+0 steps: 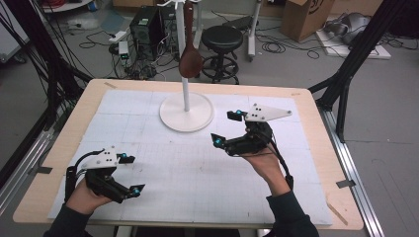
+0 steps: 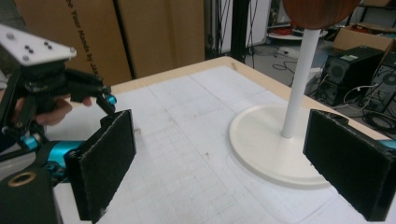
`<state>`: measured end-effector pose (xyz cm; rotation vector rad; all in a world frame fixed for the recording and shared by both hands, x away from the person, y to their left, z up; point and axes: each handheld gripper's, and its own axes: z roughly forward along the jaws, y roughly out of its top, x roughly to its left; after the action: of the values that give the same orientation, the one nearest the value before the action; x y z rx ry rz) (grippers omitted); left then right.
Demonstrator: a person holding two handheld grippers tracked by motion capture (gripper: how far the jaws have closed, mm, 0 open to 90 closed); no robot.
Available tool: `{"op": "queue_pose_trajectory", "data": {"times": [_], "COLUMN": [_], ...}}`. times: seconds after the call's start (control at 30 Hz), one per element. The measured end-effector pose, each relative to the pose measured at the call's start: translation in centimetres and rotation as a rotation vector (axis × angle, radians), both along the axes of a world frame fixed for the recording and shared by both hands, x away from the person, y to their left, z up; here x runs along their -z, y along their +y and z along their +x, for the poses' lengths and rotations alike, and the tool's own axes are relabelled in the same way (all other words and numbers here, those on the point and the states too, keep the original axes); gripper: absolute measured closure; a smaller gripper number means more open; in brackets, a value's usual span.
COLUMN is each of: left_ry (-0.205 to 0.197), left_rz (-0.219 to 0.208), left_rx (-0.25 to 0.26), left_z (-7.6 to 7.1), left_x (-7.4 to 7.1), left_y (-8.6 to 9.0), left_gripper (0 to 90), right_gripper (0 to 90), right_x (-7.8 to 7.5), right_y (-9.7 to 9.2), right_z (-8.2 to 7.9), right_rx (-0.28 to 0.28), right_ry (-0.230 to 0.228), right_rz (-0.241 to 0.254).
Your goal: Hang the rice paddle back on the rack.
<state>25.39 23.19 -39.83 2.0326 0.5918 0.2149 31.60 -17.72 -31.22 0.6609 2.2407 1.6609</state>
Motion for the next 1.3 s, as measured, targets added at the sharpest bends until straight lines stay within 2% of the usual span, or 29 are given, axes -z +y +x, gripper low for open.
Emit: {"op": "queue_pose_trajectory", "data": {"times": [0.13, 0.43, 0.87, 1.1, 1.3], "left_ry": [-0.002, -0.004, -0.011, -0.017, -0.021], "left_rz": [-0.007, -0.038, -0.045, -0.053, -0.061], "left_rx": [-0.006, -0.022, -0.040, -0.043, -0.048], "left_z": [0.1, 0.5, 0.5, 0.5, 0.4], "left_x": [0.0, -0.1, -0.2, -0.3, -0.3], "left_y": [0.1, 0.4, 0.5, 0.7, 0.8], "left_gripper": [1.7, 1.7, 1.7, 1.7, 1.7], "right_gripper": [8.5, 8.5, 8.5, 8.5, 8.5], "right_x": [0.6, 2.0, 4.6, 5.8, 6.8], "right_y": [-0.2, -1.3, -3.5, -4.4, -4.9], "right_z": [-0.6, -1.7, -3.4, -4.5, -5.0], "right_rx": [-0.009, 0.000, 0.028, 0.040, 0.043], "right_ry": [0.000, 0.022, 0.045, 0.037, 0.049], "right_rz": [-0.016, -0.018, -0.002, -0.035, -0.023]}}
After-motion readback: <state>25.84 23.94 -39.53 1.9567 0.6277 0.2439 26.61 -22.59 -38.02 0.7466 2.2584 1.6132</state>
